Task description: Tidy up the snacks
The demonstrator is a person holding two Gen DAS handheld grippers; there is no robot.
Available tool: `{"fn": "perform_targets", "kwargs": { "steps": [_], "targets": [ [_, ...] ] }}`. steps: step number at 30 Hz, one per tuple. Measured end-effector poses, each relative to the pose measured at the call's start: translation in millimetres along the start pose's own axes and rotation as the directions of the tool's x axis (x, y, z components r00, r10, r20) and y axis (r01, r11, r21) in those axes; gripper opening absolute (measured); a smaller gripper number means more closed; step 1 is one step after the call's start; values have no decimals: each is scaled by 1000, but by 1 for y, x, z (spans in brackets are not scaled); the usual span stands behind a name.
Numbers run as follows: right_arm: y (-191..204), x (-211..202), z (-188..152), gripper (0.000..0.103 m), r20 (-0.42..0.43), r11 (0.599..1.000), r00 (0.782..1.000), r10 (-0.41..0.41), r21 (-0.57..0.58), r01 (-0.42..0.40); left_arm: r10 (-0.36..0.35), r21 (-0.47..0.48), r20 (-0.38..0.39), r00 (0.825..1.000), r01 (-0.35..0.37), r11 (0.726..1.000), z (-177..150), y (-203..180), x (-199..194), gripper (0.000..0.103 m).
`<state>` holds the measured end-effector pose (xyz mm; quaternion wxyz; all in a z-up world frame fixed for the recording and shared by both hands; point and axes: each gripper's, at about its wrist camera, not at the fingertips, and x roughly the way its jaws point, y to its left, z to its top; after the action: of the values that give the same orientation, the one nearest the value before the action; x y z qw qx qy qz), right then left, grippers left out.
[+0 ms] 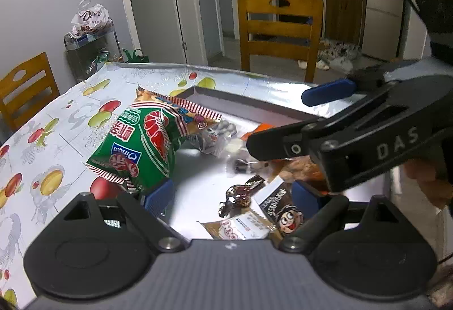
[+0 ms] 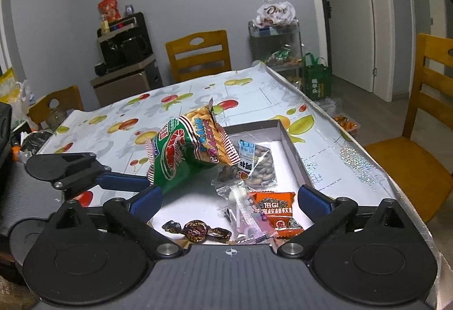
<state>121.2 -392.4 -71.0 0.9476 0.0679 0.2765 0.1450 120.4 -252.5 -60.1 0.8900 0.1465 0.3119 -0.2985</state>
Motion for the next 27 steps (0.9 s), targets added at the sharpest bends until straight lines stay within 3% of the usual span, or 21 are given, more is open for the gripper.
{"fn": "perform_targets", "kwargs": {
  "steps": [4,14,27],
  "targets": [
    [5,-14,2,103,16,999,999,-46,22,45,-74,-47,45,996,77,996,-8,11,-26,91],
    [37,-54,-29,103,21,987,987,-161,27,161,-82,-54,109,991,89,995,-56,38,-87,95],
    [72,-88,-88,103,7,956,961,-278,104,276,-80,-19,86,993,82,996,-102,29,-85,95]
  ]
}}
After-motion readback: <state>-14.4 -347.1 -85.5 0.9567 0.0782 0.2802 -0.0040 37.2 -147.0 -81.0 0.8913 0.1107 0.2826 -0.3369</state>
